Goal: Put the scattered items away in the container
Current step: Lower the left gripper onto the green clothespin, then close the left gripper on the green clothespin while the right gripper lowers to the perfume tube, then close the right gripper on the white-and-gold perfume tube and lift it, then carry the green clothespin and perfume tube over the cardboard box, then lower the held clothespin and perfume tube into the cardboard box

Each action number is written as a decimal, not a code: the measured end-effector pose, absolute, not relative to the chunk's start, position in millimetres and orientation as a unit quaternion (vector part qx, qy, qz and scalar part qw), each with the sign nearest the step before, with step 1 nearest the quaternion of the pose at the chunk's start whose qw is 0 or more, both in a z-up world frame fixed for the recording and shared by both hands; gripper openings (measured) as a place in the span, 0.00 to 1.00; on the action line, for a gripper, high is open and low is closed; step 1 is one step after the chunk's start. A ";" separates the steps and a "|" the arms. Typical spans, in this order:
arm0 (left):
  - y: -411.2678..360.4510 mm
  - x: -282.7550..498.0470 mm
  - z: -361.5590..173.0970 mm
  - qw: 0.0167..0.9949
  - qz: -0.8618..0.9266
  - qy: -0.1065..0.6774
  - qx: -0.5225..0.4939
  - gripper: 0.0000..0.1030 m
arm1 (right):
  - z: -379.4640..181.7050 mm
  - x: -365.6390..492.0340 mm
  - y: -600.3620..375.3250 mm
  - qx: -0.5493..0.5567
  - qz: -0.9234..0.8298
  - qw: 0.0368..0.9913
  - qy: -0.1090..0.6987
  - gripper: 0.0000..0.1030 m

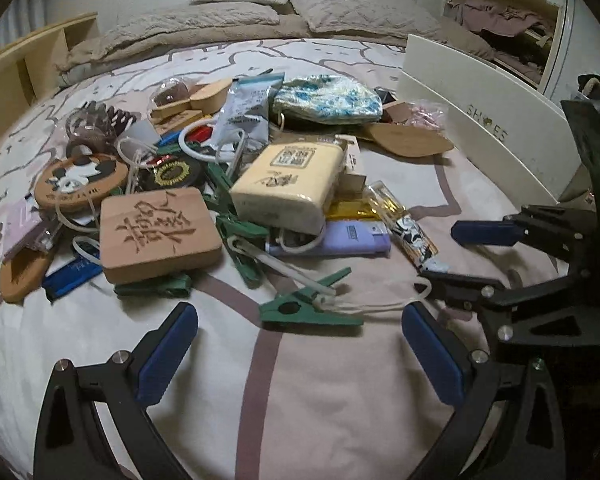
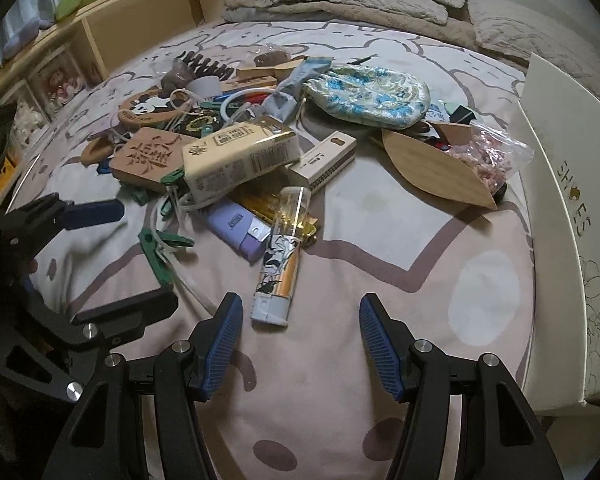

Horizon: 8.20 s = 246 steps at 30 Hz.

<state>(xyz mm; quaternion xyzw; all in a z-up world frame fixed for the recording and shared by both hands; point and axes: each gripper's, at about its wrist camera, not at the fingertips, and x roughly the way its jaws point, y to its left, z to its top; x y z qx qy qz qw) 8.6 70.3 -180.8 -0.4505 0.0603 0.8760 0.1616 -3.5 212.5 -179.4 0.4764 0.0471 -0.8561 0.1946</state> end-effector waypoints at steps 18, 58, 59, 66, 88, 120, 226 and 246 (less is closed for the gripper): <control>79.3 13.3 -186.7 0.182 0.878 0.084 -0.434 0.55 | -173.5 -9.3 242.6 0.467 -0.878 0.108 0.010 0.81; 7.0 44.9 -175.1 0.067 0.878 -0.022 -0.473 0.53 | -179.7 -32.7 222.2 0.434 -0.883 0.034 0.175 0.81; 6.9 44.5 -175.9 0.066 0.878 -0.022 -0.474 0.53 | -179.4 -33.1 222.5 0.430 -0.884 0.034 0.179 0.81; 3.6 44.0 -177.1 0.064 0.878 -0.031 -0.474 0.53 | -161.6 -14.8 222.2 0.399 -0.896 0.139 0.137 0.81; 3.3 49.6 -184.3 0.028 0.891 -0.055 -0.450 0.78 | -181.4 -36.4 213.7 0.428 -0.826 0.319 0.181 0.82; 9.6 52.1 -184.5 0.019 0.902 -0.052 -0.429 0.53 | -171.3 -26.5 219.1 0.430 -0.870 0.208 0.124 0.77; 255.8 -5.5 67.3 0.268 0.942 0.024 -0.202 0.53 | 59.0 21.1 458.1 0.232 -0.966 0.042 0.107 0.77; 325.7 -73.4 16.8 0.310 0.902 0.028 -0.298 0.53 | -30.5 -51.4 504.6 0.388 -0.918 0.080 0.015 0.77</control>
